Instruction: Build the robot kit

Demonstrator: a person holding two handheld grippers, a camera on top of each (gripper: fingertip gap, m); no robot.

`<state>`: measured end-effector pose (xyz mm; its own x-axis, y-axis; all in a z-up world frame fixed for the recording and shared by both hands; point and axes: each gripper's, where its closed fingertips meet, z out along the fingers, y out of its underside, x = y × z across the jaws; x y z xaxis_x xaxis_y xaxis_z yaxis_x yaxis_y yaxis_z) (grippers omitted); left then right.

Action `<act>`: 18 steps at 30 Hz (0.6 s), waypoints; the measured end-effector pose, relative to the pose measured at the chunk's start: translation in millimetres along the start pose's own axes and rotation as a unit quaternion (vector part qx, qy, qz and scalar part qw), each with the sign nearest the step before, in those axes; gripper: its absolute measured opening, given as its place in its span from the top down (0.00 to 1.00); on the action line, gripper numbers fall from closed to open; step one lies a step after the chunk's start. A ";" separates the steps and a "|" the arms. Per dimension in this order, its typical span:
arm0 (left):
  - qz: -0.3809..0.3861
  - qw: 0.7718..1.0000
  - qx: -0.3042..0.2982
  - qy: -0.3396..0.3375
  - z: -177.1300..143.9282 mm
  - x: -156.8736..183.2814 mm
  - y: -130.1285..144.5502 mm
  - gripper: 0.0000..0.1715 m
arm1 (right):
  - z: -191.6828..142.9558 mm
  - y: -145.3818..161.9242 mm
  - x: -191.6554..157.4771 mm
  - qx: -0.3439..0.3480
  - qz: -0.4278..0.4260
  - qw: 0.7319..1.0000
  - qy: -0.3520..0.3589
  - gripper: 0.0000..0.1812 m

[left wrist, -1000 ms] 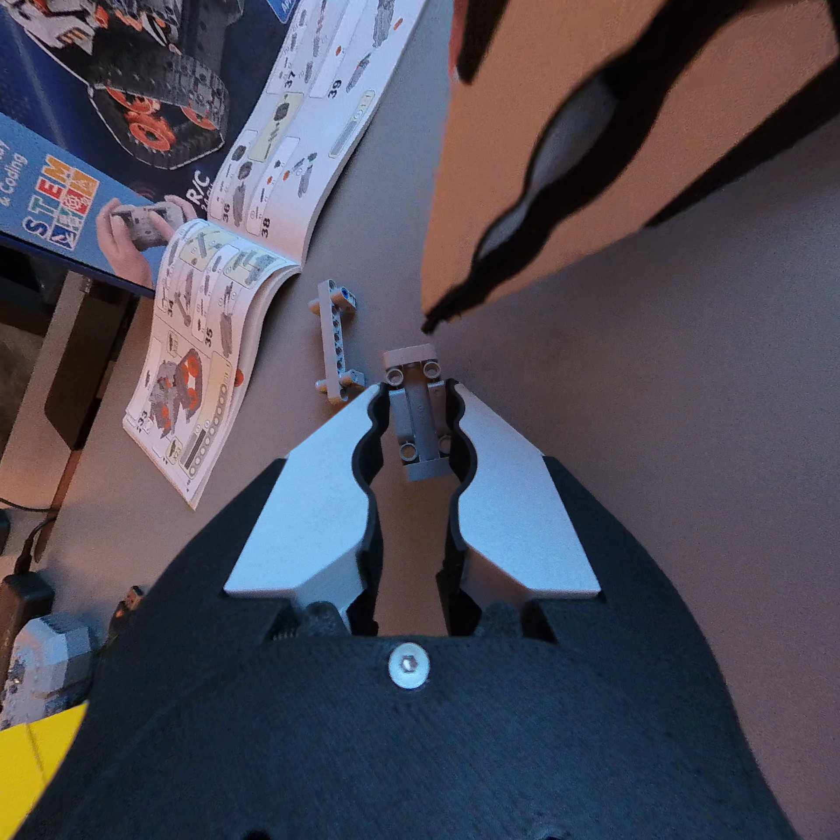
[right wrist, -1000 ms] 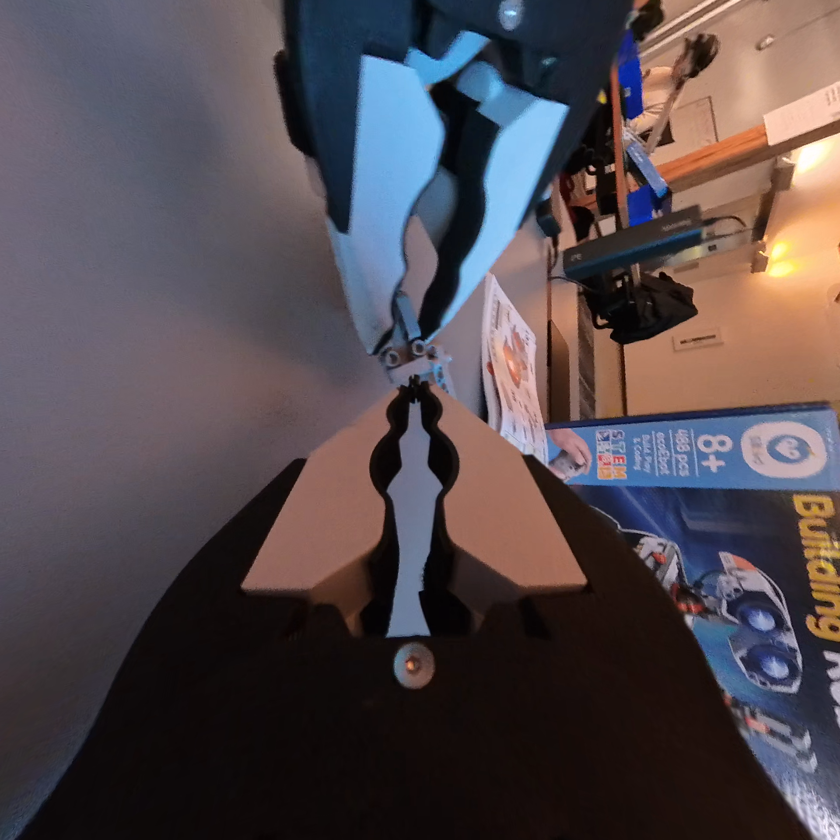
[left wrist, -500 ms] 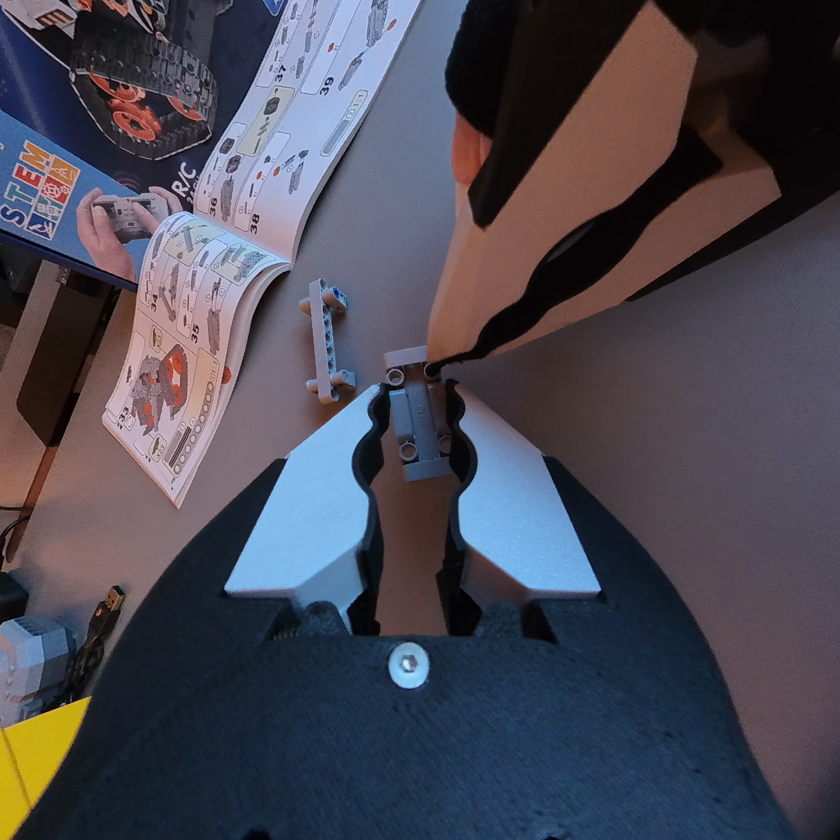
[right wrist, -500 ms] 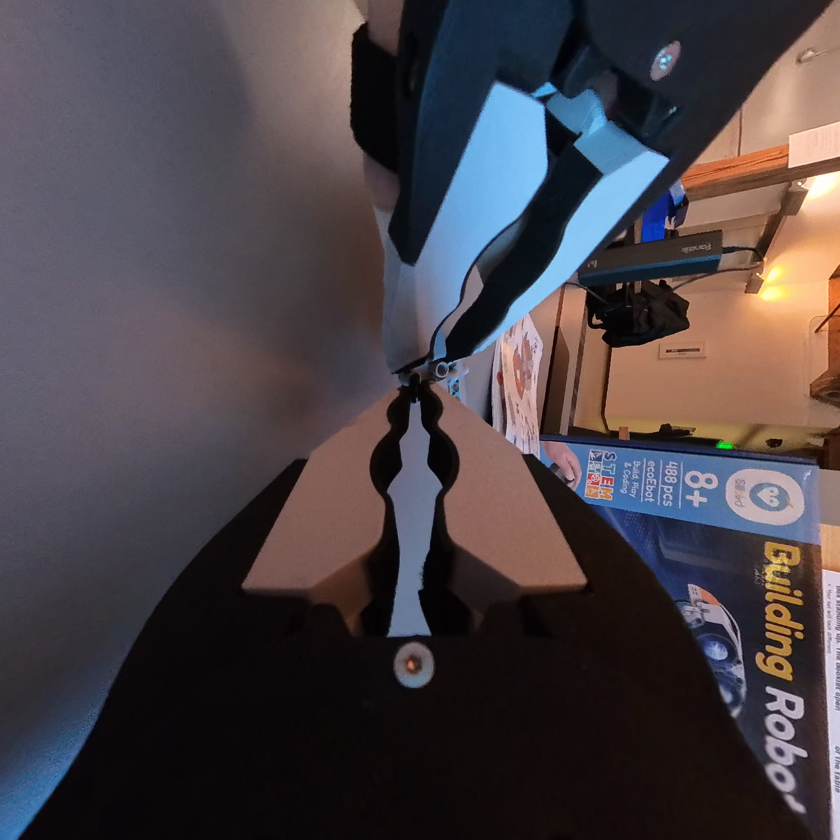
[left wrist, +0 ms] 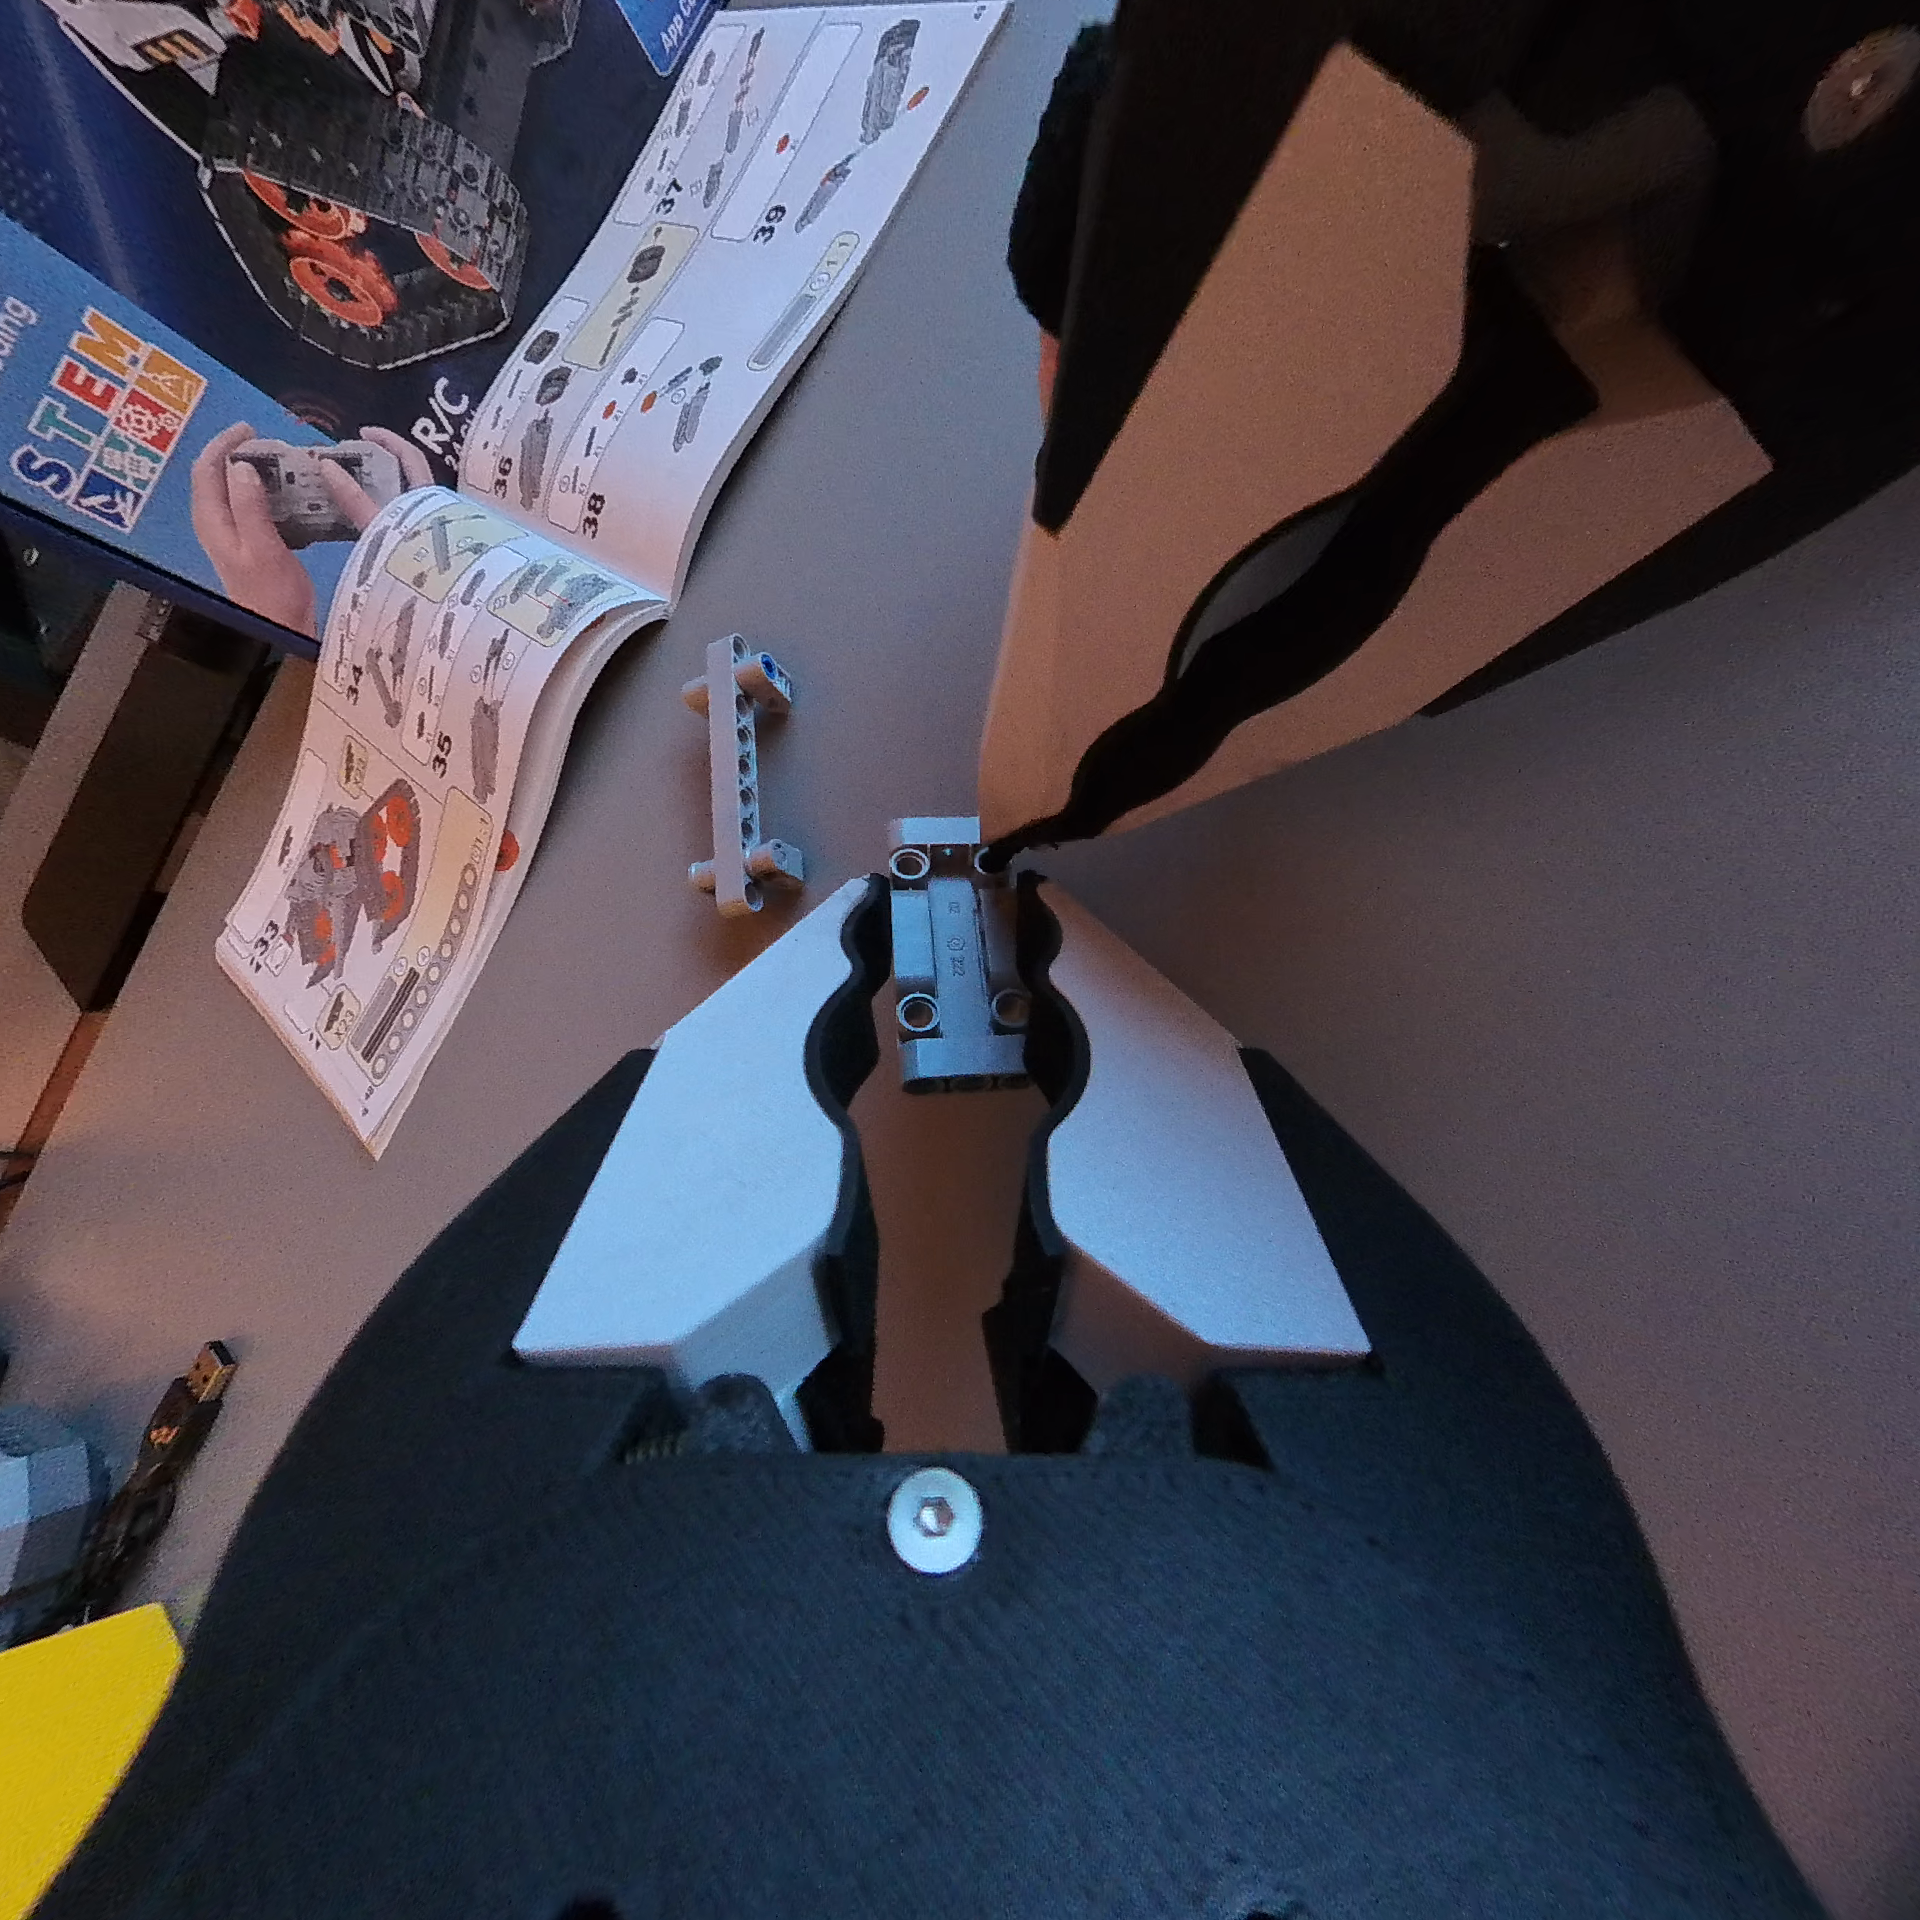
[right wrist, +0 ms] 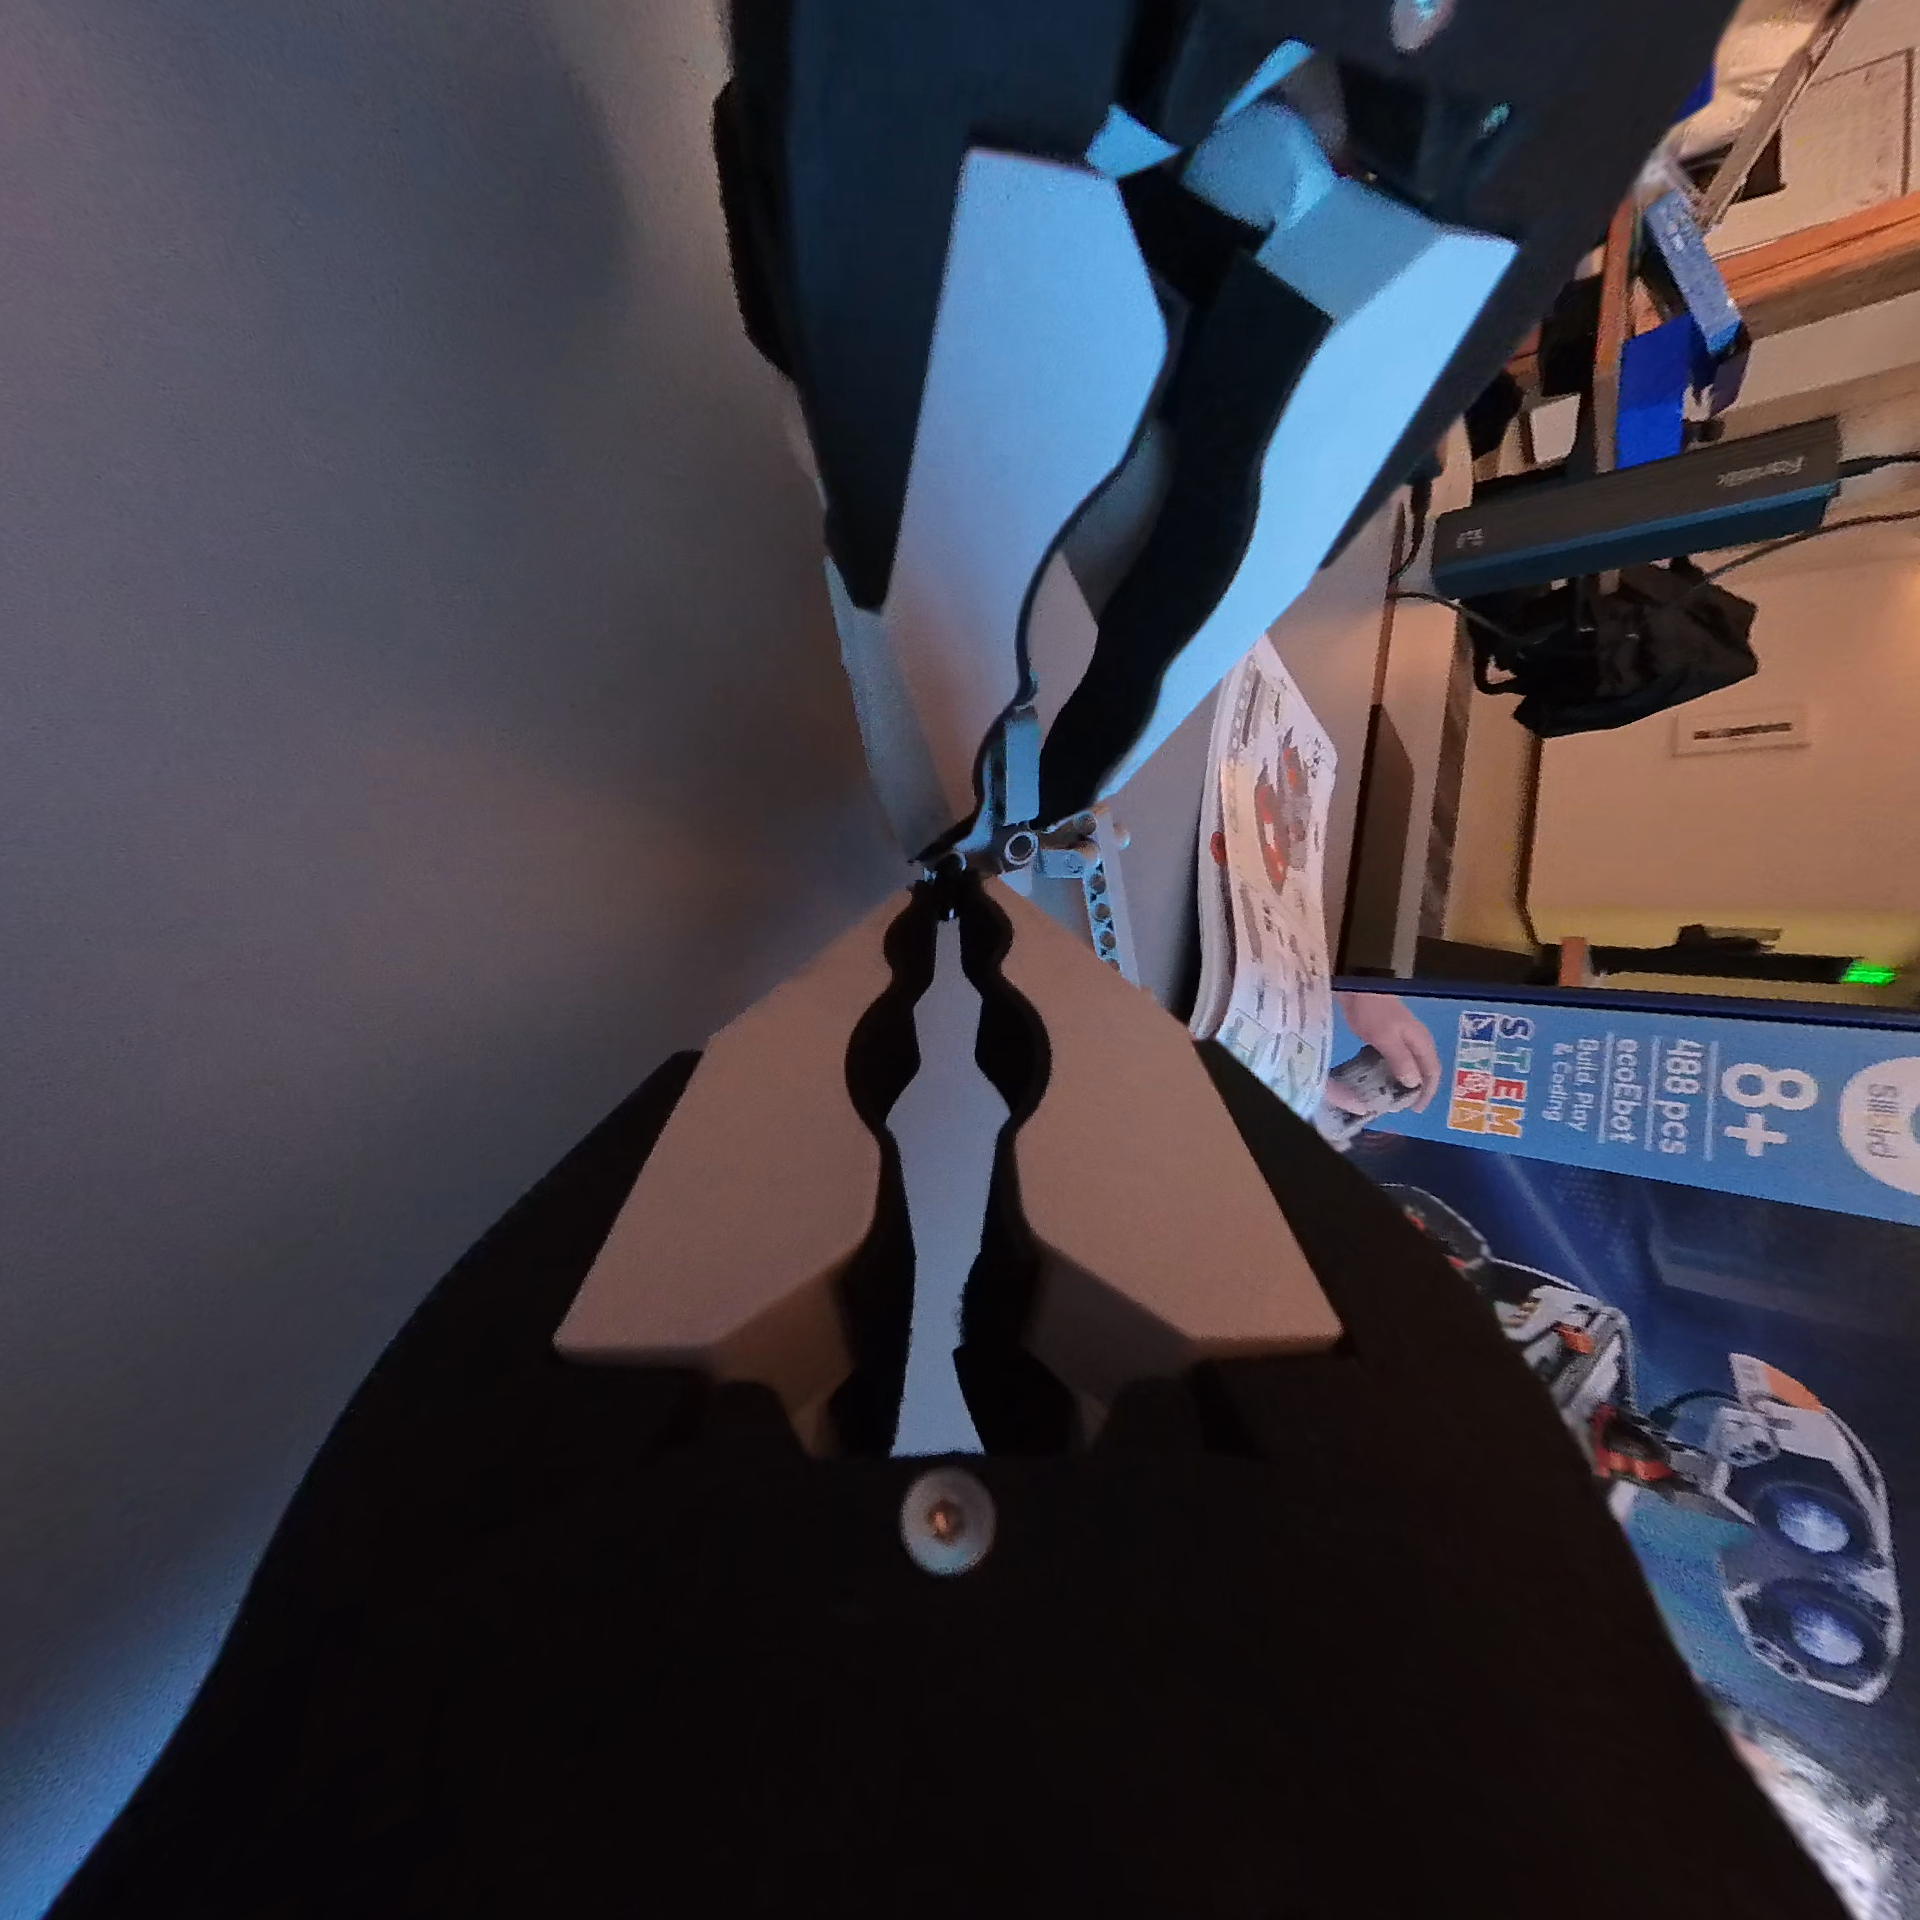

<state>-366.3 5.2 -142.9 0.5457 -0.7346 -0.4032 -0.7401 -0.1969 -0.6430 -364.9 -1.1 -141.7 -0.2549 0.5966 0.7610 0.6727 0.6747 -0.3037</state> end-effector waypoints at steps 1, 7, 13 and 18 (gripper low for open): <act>0.005 1.000 0.002 -0.004 0.0 -0.4 -0.3 0.87 | -0.2 0.2 0.2 0.003 0.007 1.000 -0.003 0.98; 0.044 0.999 0.018 -0.025 0.3 -0.6 -6.1 0.87 | -3.7 1.9 0.5 0.014 0.045 0.998 -0.033 0.98; 0.055 0.997 0.037 -0.025 1.3 2.0 -10.7 0.87 | -8.6 2.6 -1.7 0.022 0.084 0.993 -0.081 0.98; 0.055 0.998 0.040 -0.016 6.3 5.8 -13.2 0.87 | -9.0 6.2 -6.7 0.017 0.098 0.988 -0.121 0.98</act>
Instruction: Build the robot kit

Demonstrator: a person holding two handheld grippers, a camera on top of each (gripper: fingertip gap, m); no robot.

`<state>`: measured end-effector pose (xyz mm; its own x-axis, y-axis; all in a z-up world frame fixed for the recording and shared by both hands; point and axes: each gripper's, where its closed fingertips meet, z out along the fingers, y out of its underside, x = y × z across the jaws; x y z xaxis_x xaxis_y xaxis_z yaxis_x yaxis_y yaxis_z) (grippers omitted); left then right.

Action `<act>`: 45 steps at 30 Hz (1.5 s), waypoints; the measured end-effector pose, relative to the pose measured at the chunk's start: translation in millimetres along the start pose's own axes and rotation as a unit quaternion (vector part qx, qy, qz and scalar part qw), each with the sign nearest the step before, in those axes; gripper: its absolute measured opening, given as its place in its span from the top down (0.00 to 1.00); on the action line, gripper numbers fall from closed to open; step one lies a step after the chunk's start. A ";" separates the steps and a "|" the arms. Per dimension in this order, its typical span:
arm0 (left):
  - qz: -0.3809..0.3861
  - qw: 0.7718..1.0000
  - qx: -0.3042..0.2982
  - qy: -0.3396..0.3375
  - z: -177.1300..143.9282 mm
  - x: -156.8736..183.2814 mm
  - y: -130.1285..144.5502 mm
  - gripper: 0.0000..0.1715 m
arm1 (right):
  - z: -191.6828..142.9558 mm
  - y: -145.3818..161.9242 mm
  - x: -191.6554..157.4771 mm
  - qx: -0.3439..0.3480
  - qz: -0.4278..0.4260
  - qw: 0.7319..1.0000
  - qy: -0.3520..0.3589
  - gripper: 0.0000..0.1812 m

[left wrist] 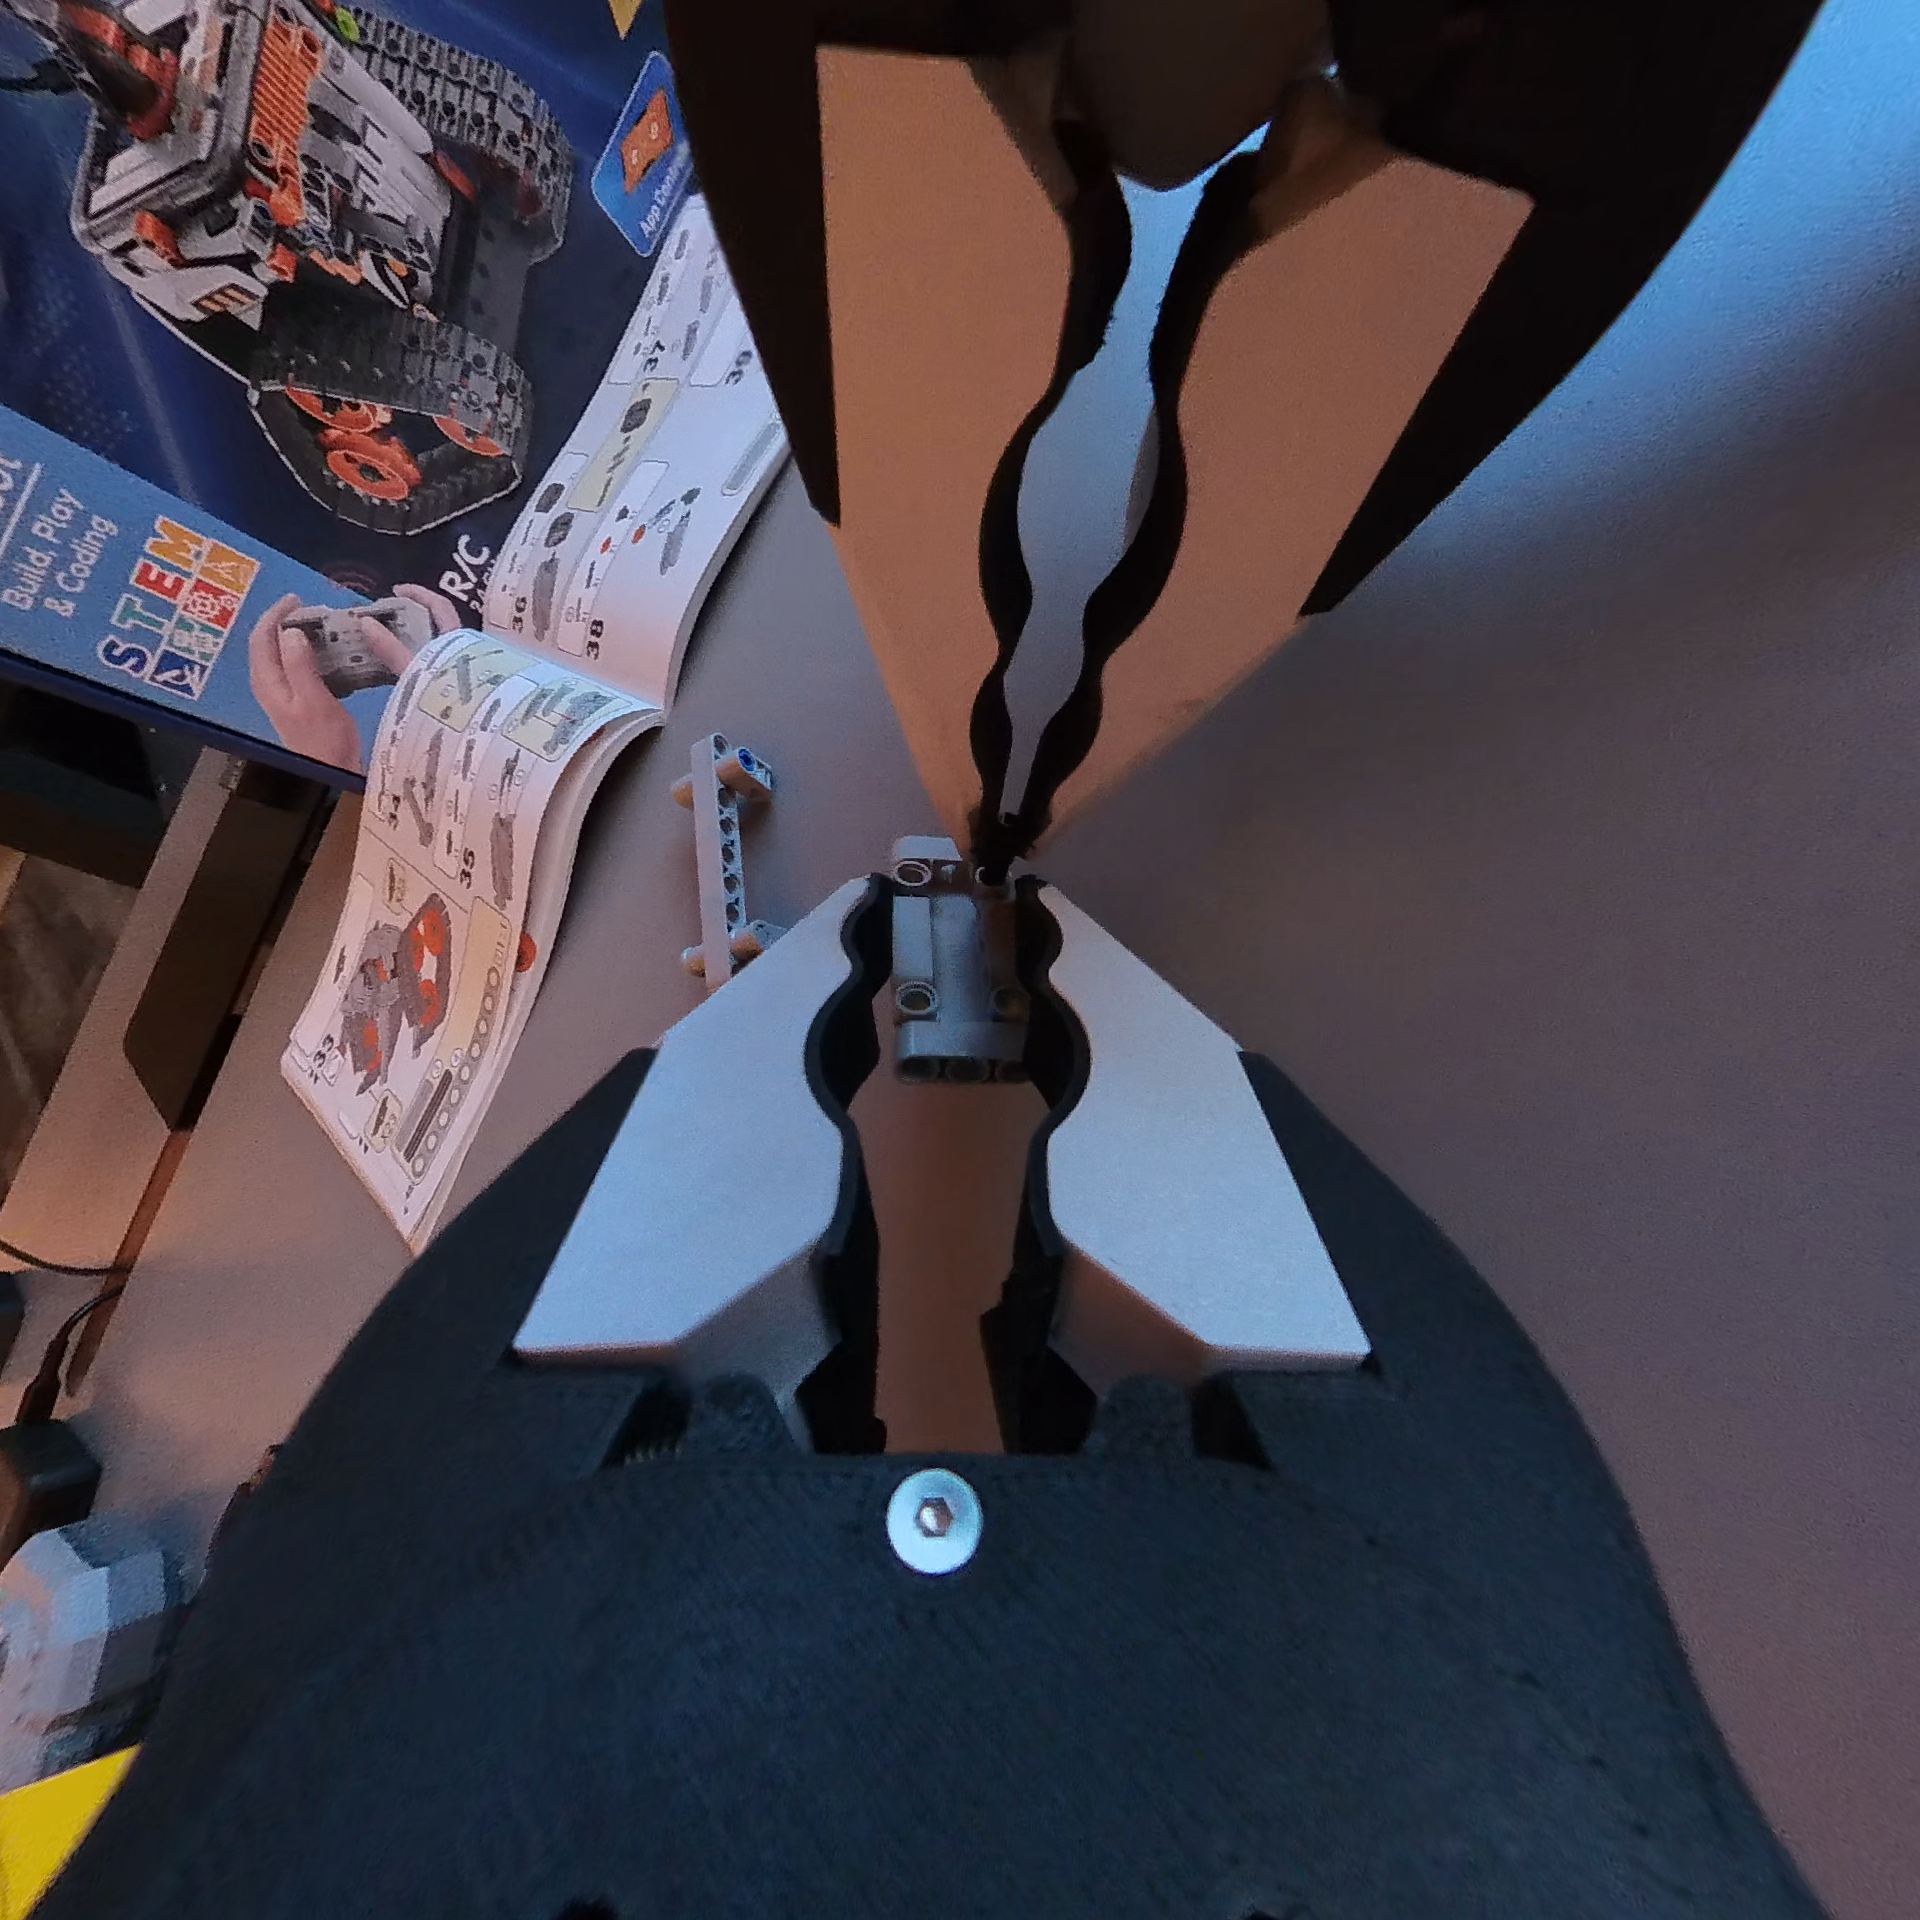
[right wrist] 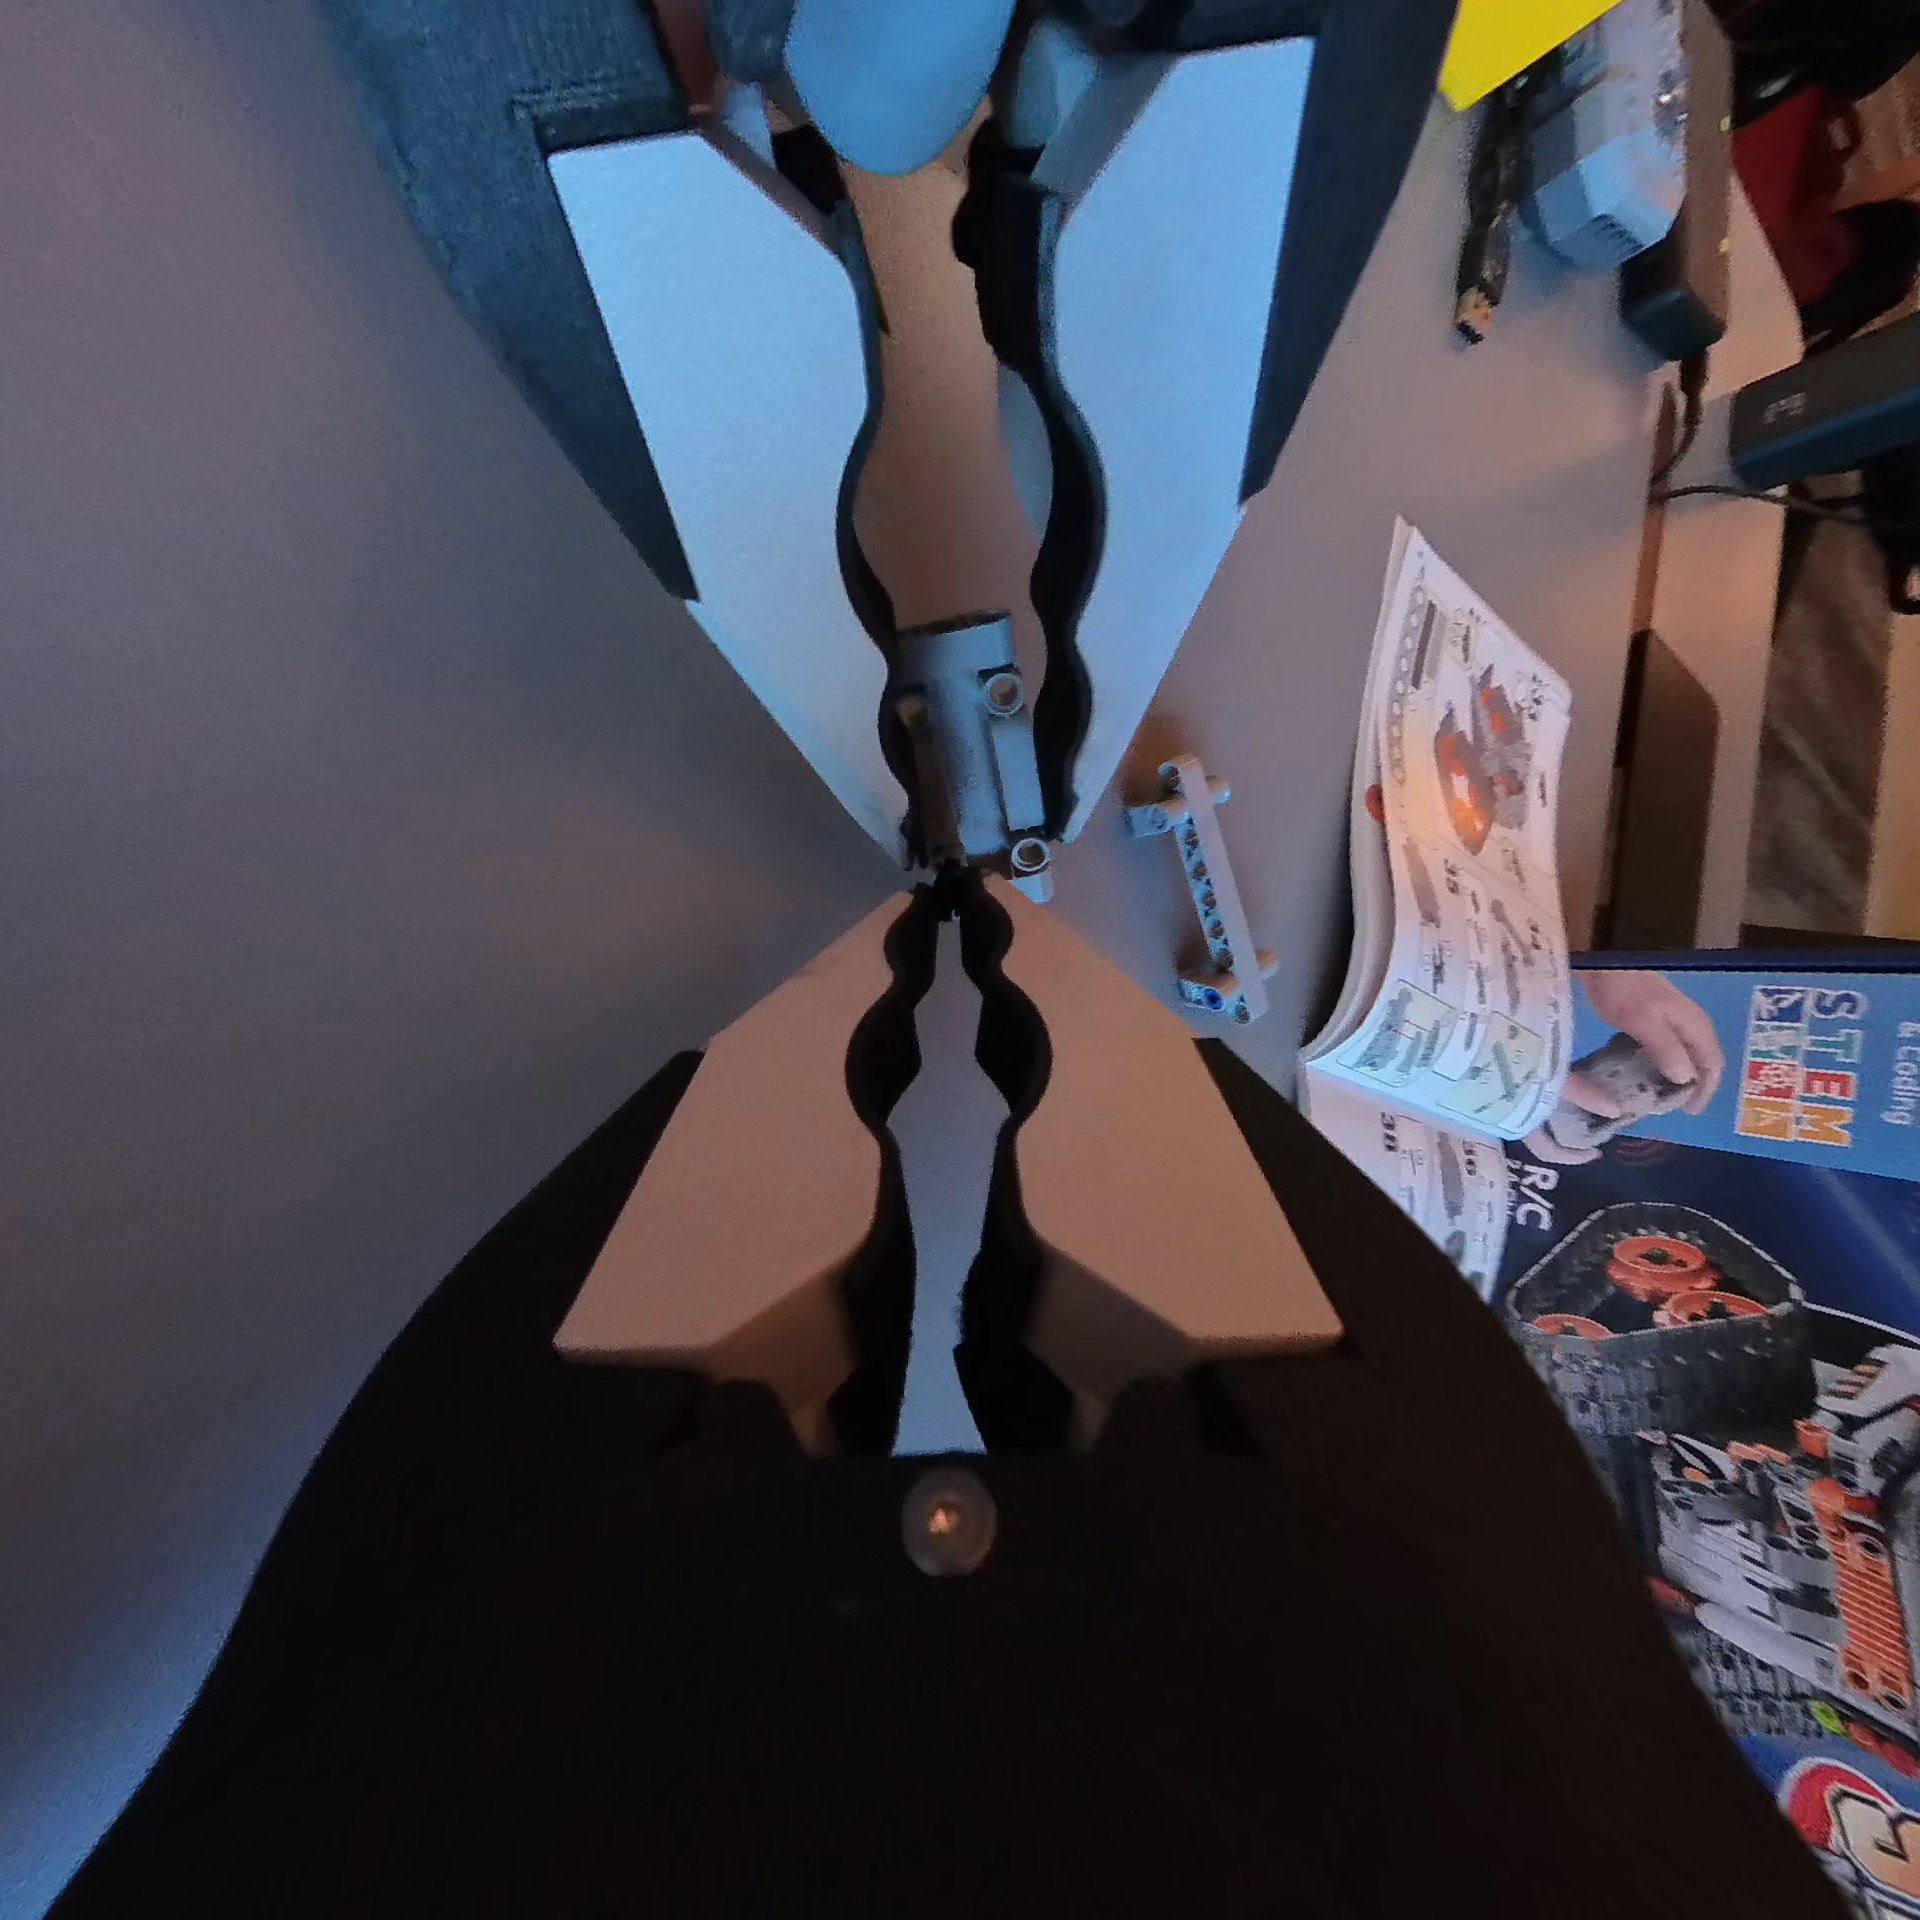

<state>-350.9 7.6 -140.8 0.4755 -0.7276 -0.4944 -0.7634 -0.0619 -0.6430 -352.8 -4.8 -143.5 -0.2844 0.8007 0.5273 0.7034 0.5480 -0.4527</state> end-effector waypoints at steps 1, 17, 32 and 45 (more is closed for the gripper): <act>-0.001 1.000 0.000 0.003 0.6 1.2 -0.3 0.87 | 0.2 0.6 -1.3 0.000 0.006 1.000 -0.010 0.98; -0.202 0.971 0.130 0.011 -60.5 -47.8 -4.0 1.00 | -18.3 26.6 24.2 0.016 0.089 0.996 -0.019 0.98; -0.311 0.944 -0.110 -0.020 -12.9 -14.8 43.6 0.68 | -13.3 33.2 21.7 0.008 0.084 0.996 -0.011 0.98; -0.330 0.923 -0.194 0.040 -7.6 -10.2 51.7 0.75 | -20.0 39.2 23.1 0.004 0.078 0.997 -0.004 0.98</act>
<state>-398.5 6.6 -164.6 0.8709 -0.4912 -0.0154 -0.4257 -0.7383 -0.5232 -318.8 30.3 -134.7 -0.1777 0.8784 0.4436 0.7344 0.4184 -0.5343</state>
